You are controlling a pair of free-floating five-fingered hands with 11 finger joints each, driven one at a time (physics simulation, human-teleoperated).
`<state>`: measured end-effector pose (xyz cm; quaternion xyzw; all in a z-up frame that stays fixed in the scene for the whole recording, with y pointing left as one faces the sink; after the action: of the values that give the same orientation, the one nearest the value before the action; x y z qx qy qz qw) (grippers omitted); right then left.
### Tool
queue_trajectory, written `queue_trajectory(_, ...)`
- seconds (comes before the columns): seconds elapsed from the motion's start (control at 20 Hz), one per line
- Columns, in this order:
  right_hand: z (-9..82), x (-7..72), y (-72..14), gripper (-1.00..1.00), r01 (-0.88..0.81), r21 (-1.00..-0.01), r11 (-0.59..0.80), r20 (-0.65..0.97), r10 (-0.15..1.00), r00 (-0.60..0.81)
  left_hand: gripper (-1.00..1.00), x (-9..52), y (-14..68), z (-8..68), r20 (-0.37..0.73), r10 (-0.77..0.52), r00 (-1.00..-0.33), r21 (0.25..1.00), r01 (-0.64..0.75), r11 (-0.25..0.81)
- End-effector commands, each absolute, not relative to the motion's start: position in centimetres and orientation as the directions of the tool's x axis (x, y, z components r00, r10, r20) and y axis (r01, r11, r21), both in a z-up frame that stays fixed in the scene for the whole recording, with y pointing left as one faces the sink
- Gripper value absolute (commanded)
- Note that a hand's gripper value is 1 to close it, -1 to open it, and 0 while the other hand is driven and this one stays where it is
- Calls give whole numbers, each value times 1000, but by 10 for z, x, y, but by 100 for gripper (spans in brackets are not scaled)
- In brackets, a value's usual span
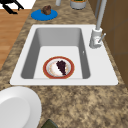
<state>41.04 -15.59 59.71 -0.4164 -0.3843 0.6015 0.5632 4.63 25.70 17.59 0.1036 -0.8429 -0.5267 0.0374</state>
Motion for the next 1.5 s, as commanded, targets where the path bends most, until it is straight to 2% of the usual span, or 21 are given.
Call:
queue_trajectory(0.0, 606, 410, -162, 100, -370, -928, -44, -54, 998, 19, 0, 46, 257, 176, -46, -214, -976, 896, -135, 424)
queue_trajectory(0.55, 666, 386, -171, 100, -482, -876, -17, -19, 1000, -1, 0, 46, 257, 176, -46, -214, -976, 896, -135, 424)
queue_trajectory(0.85, 681, 353, -194, 100, -474, -880, -12, -12, 1000, -2, 0, 46, 257, 176, -46, -214, -976, 896, -135, 424)
queue_trajectory(1.45, 632, 273, -237, 100, -444, -895, -34, -37, 999, -1, 0, 46, 257, 176, -46, -214, -976, 896, -135, 424)
